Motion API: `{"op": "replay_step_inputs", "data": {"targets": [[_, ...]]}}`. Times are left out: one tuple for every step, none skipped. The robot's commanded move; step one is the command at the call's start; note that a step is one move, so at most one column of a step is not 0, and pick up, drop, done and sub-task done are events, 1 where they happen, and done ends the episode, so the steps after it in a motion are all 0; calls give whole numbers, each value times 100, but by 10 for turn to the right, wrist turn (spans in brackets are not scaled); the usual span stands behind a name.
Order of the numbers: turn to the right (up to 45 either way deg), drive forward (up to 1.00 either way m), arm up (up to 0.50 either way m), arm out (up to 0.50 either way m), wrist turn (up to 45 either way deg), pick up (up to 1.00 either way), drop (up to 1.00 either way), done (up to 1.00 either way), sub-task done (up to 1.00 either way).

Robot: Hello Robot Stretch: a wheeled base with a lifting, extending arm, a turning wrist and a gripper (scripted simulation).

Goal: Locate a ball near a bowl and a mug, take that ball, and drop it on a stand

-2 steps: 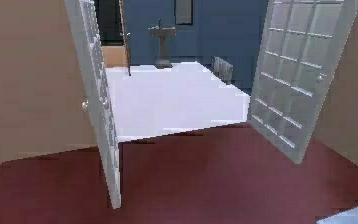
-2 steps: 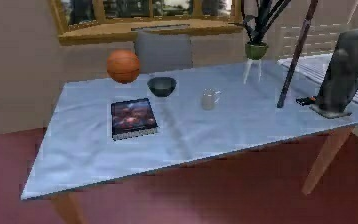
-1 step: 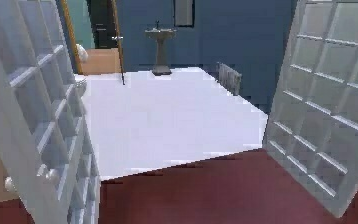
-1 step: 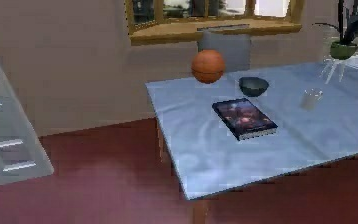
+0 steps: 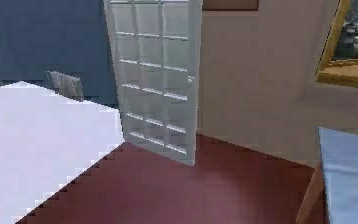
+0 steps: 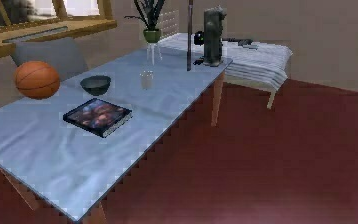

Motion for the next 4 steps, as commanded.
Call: {"op": "replay_step_inputs", "data": {"targets": [[150, 0, 0, 0, 0, 0, 0, 0, 0], [0, 100, 0, 0, 0, 0, 0, 0, 0], [120, 0, 0, 0, 0, 0, 0, 0, 0], [0, 5, 0, 0, 0, 0, 0, 0, 0]]}}
